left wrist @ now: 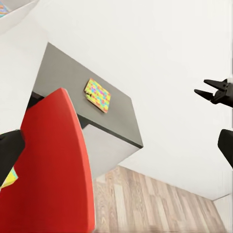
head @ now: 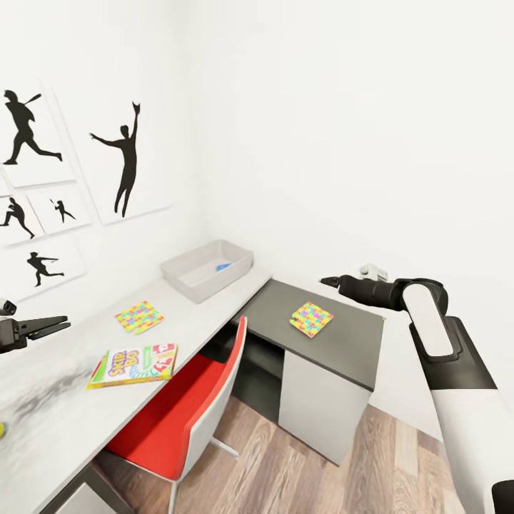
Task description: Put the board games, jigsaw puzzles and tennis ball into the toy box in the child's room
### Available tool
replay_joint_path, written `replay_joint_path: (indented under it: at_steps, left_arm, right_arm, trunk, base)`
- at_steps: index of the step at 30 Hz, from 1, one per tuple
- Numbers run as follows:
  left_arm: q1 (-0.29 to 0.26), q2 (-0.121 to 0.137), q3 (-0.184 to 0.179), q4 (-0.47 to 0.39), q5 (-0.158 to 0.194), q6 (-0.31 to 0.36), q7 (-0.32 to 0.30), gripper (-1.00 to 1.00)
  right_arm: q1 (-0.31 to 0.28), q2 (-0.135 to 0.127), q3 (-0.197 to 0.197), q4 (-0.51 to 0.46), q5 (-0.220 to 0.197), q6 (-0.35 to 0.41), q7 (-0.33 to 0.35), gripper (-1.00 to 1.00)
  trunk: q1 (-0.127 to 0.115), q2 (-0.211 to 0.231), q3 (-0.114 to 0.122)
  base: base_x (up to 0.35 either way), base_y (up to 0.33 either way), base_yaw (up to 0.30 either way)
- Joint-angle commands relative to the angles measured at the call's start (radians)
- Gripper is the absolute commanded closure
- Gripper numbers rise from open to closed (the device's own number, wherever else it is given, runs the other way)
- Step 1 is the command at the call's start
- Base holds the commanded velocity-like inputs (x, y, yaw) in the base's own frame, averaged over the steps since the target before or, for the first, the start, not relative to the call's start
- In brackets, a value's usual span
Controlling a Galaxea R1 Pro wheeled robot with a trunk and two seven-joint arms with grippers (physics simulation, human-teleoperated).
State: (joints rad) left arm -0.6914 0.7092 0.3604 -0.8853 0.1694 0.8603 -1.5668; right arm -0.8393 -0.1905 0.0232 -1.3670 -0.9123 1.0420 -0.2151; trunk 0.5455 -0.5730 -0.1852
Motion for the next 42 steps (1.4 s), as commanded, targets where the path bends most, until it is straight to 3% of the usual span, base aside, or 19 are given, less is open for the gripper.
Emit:
replay_joint_path:
  at_steps: [1, 23, 26, 32, 33, 38, 42]
  left_arm:
    - [0.000, 0.001, 0.000, 0.000, -0.001, 0.011, -0.004, -1.00]
    - [0.000, 0.004, 0.000, 0.000, -0.005, 0.009, -0.004, -1.00]
    - [0.000, 0.004, 0.000, 0.001, -0.005, 0.001, -0.004, -1.00]
    - [0.000, 0.004, 0.000, 0.002, -0.004, -0.013, -0.004, -1.00]
    - [0.000, 0.004, 0.000, 0.003, -0.003, -0.014, -0.004, -1.00]
    - [0.000, 0.004, 0.000, 0.003, -0.002, -0.016, -0.004, -1.00]
    - [0.000, 0.004, 0.000, 0.003, -0.002, -0.016, -0.004, -1.00]
  right_arm:
    - [-0.001, 0.000, 0.001, 0.001, -0.010, 0.001, -0.010, -1.00]
    - [0.010, 0.000, -0.034, 0.075, -0.010, -0.001, -0.008, -1.00]
    - [0.025, 0.000, -0.065, 0.096, -0.010, -0.001, -0.007, -1.00]
    - [0.082, -0.001, -0.167, 0.109, -0.009, -0.003, -0.005, -1.00]
    - [0.105, -0.001, -0.202, 0.111, -0.007, -0.004, -0.004, -1.00]
    - [0.186, -0.001, -0.290, 0.113, -0.003, -0.007, -0.004, -1.00]
    - [0.252, -0.001, -0.332, 0.113, -0.001, -0.017, -0.005, -1.00]
  trunk:
    - [0.000, -0.002, -0.001]
    - [0.000, -0.002, 0.028]
    - [0.000, -0.002, 0.032]
    - [0.000, -0.002, 0.040]
    - [0.000, -0.002, 0.041]
    - [0.000, -0.002, 0.047]
    - [0.000, -0.002, 0.052]
  base:
    - [-0.103, 0.054, -0.214]
    - [-0.013, 0.007, -0.214]
    - [0.000, 0.000, -0.215]
    - [0.000, 0.000, -0.215]
    - [0.000, 0.000, -0.215]
    - [0.000, 0.000, -0.215]
    - [0.000, 0.000, -0.216]
